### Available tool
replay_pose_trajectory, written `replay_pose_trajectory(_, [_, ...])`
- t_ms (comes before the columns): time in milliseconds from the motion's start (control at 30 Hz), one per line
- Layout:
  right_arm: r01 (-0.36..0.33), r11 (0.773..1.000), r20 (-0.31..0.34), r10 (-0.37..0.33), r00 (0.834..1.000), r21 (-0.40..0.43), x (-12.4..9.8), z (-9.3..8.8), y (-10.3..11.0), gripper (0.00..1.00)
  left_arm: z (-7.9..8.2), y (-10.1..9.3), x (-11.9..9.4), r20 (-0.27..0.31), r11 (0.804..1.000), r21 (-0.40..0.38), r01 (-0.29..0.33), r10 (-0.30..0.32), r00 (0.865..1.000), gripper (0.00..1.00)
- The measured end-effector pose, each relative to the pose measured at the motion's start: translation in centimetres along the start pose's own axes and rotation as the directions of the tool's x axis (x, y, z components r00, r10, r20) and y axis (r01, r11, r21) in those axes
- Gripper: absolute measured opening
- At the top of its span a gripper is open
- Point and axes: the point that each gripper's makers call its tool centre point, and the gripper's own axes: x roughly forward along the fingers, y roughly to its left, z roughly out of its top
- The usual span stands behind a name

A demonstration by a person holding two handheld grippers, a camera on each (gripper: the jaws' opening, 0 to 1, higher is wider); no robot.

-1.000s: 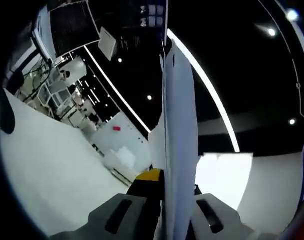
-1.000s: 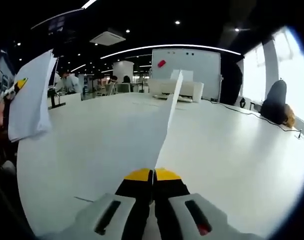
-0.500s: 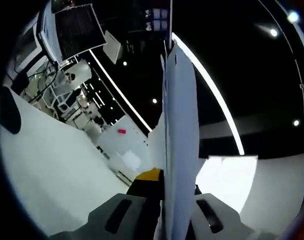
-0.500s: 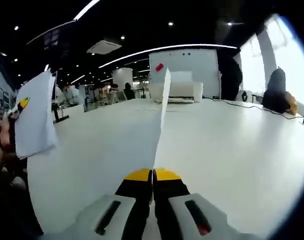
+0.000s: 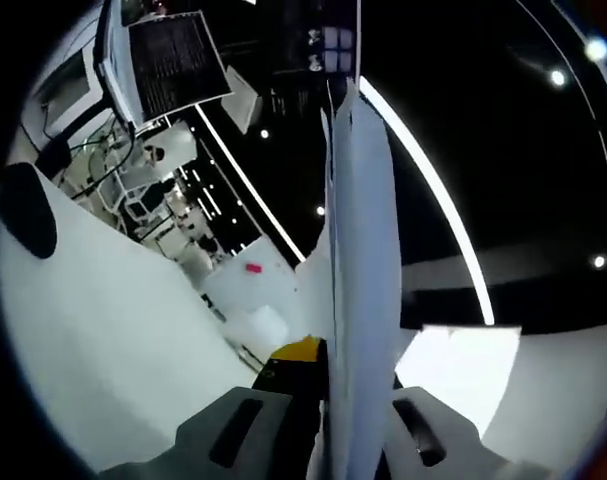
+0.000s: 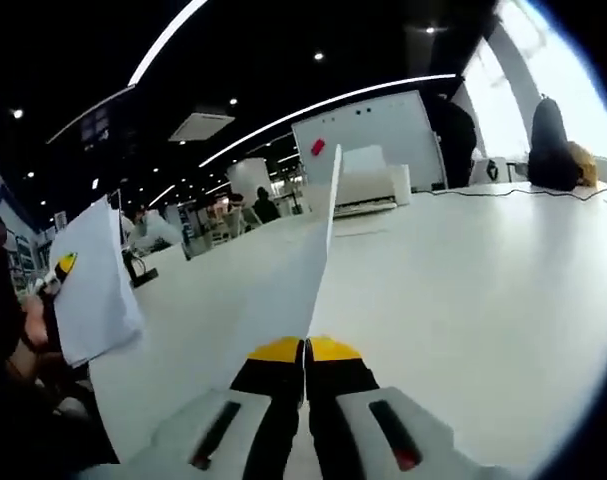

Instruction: Organize the stack of printing papers by aligning and flattening the scattered papers on the table

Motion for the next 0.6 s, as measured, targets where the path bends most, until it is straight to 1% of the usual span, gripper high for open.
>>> replay_pose_trajectory(200, [-0.040, 0.999, 0.031, 0.041, 0.999, -0.032, -0.1, 1.8, 1.8, 0.00, -0.3, 0.5, -0.1, 0.002, 0.999, -0.041, -0.015, 0.015, 1.000, 0.06])
replay_pose_trajectory(400, [-0.067, 0.997, 0.051, 0.070, 0.996, -0.049, -0.1, 3.0, 3.3, 0.00, 0.0, 0.5, -0.2, 0.018, 0.999, -0.032, -0.021, 0.022, 1.000, 0.06])
replay_pose_trajectory(433, [-0.083, 0.995, 0.069, 0.087, 0.994, -0.051, -0.2, 3.6, 4.0, 0.00, 0.1, 0.5, -0.2, 0.019, 0.999, -0.032, -0.022, 0.023, 1.000, 0.06])
replay_pose_trajectory(467, [-0.084, 0.995, 0.093, 0.088, 0.992, -0.047, -0.3, 4.2, 4.4, 0.00, 0.1, 0.5, -0.2, 0.020, 0.999, -0.031, -0.024, 0.025, 0.999, 0.06])
replay_pose_trajectory(600, [-0.107, 0.994, 0.120, 0.110, 0.987, -0.029, -0.4, 5.2, 5.1, 0.00, 0.2, 0.6, -0.3, 0.025, 0.999, -0.015, -0.036, 0.036, 0.999, 0.06])
